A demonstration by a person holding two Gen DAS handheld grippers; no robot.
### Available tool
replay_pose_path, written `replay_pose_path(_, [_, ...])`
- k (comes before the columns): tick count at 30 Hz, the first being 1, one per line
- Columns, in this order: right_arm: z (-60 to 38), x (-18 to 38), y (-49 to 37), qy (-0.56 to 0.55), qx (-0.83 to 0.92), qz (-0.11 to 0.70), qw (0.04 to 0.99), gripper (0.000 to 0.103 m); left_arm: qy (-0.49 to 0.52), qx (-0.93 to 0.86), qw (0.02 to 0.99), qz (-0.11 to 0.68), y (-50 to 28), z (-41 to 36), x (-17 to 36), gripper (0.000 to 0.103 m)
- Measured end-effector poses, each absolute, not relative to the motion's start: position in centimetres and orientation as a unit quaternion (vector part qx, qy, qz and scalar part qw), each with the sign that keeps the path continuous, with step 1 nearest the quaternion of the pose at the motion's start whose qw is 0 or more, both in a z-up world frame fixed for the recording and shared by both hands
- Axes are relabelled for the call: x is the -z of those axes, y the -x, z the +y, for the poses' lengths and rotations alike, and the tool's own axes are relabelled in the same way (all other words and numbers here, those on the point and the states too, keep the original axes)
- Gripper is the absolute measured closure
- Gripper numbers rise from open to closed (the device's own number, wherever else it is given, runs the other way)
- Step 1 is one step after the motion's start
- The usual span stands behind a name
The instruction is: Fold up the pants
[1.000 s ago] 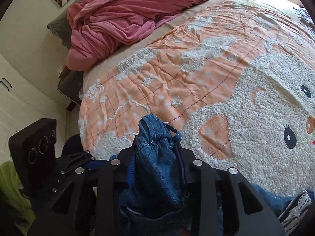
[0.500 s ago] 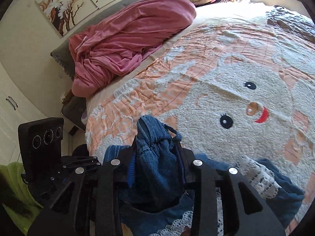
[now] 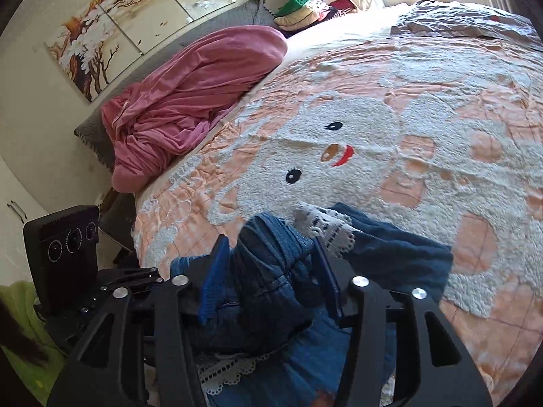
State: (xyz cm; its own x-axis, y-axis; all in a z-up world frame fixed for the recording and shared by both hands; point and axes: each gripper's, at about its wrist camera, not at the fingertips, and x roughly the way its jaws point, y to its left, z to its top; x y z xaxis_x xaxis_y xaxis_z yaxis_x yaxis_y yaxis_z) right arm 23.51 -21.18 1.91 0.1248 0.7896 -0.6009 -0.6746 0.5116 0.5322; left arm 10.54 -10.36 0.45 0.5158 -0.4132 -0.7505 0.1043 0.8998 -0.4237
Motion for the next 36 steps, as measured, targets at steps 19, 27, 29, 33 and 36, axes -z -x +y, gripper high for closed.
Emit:
replay_pose_path(19, [-24.9,2.8,-20.8,0.038,-0.366,0.508,0.779,0.019,0.085,0.204,0.848,0.481,-6.0,-15.5,1.7,0.029])
replay_pose_path(27, [-25.6,1.2,-20.0,0.019,-0.372,0.499,0.783,0.018,0.094,0.210,0.856,0.463,-3.9,-13.2,-0.4,0.027])
replay_pose_path(29, [-25.7,-1.1,-20.0,-0.001,-0.393,0.470,0.790,0.018,0.089,0.200,0.865,0.451,-3.8,-12.0,-1.1,0.026])
replay_pose_path(33, [-23.5,-2.4,-21.2,0.019,-0.390,0.472,0.791,0.019,0.069,0.190,0.878,0.433,-4.0,-11.7,-2.5,0.030])
replay_pose_path(36, [-21.5,-1.0,-23.3,0.034,-0.379,0.510,0.772,0.041,0.049,0.208,0.875,0.434,-4.8,-13.3,-2.6,0.053])
